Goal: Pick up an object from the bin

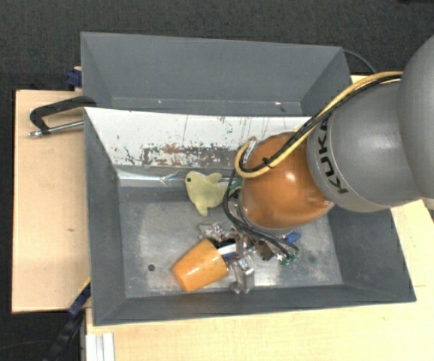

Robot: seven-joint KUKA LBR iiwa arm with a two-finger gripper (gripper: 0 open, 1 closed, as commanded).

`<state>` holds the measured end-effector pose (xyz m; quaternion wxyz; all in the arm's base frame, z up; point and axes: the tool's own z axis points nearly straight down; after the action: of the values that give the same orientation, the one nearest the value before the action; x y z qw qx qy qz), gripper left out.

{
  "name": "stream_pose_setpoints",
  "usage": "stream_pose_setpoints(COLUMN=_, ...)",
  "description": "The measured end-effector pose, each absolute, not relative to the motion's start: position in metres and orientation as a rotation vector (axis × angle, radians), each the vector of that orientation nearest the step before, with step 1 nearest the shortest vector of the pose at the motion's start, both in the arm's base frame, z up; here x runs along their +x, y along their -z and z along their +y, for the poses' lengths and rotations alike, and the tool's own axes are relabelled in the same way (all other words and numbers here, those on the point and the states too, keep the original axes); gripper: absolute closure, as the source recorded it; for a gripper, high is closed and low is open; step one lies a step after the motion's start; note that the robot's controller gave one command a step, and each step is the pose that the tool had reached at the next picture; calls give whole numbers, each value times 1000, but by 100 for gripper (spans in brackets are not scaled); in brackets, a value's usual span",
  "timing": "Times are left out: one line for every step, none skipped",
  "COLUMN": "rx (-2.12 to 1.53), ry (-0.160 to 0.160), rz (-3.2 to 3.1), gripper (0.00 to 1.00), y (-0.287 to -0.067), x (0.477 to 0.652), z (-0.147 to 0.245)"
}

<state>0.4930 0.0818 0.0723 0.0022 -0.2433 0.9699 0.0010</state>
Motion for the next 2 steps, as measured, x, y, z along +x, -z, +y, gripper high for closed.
stream_pose_setpoints(rx=-762, ry=-3, rz=3043, gripper=0, y=-73, x=494, z=83)
stream_pose_setpoints(rx=-761, ry=-4, rz=3045, gripper=100, y=-72, x=493, z=83)
